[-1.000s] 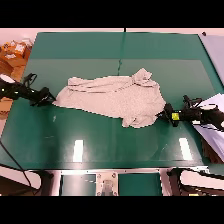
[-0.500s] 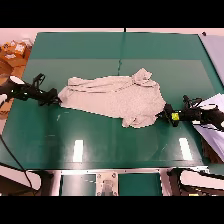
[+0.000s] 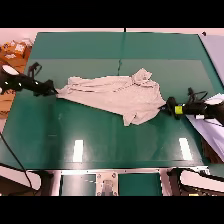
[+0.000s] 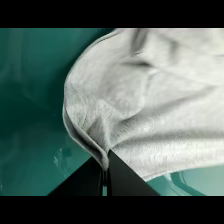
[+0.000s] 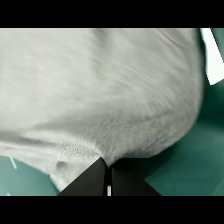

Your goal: Fold the shirts.

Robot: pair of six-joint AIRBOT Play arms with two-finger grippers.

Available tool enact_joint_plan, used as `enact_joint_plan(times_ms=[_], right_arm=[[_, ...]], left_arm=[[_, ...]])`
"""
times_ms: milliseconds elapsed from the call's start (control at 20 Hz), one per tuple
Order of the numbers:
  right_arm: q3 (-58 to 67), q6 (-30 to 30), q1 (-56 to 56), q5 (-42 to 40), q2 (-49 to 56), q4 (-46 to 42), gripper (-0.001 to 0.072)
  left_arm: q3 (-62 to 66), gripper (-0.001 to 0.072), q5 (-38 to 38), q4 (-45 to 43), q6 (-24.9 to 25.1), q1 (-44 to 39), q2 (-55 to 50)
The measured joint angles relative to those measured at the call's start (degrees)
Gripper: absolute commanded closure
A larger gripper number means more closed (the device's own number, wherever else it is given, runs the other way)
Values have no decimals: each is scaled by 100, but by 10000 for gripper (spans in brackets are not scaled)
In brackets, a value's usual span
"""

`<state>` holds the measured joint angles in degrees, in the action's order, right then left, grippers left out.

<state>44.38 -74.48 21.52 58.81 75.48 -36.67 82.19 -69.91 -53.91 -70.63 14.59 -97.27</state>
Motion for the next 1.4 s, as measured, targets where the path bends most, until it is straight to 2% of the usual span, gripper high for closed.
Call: enact_joint_plan(times_ms=[200,350,600,850,1050,1250,1400], right_arm=[[1034,-46,0,247,-1108,101,703],[2214,-116,61,295,-2063,140,702],[4286,-133,409,-116,-3281,98,701],[5226,-133,588,-509,-3875,-223,701],[4994,-133,623,-619,-3912,-382,701],[3788,-138,546,-669,-3633,-313,700],[2634,2,166,-826,-3128,-129,700]], left_arm=[[686,690,-437,61,-138,0,804],[1110,689,-400,256,-197,2,2002],[1801,688,243,450,-142,2,4256],[2074,688,977,470,-61,0,5707],[1985,688,787,350,-201,2,5772],[1349,688,562,595,-219,2,5169],[516,687,522,1126,142,2,4334]])
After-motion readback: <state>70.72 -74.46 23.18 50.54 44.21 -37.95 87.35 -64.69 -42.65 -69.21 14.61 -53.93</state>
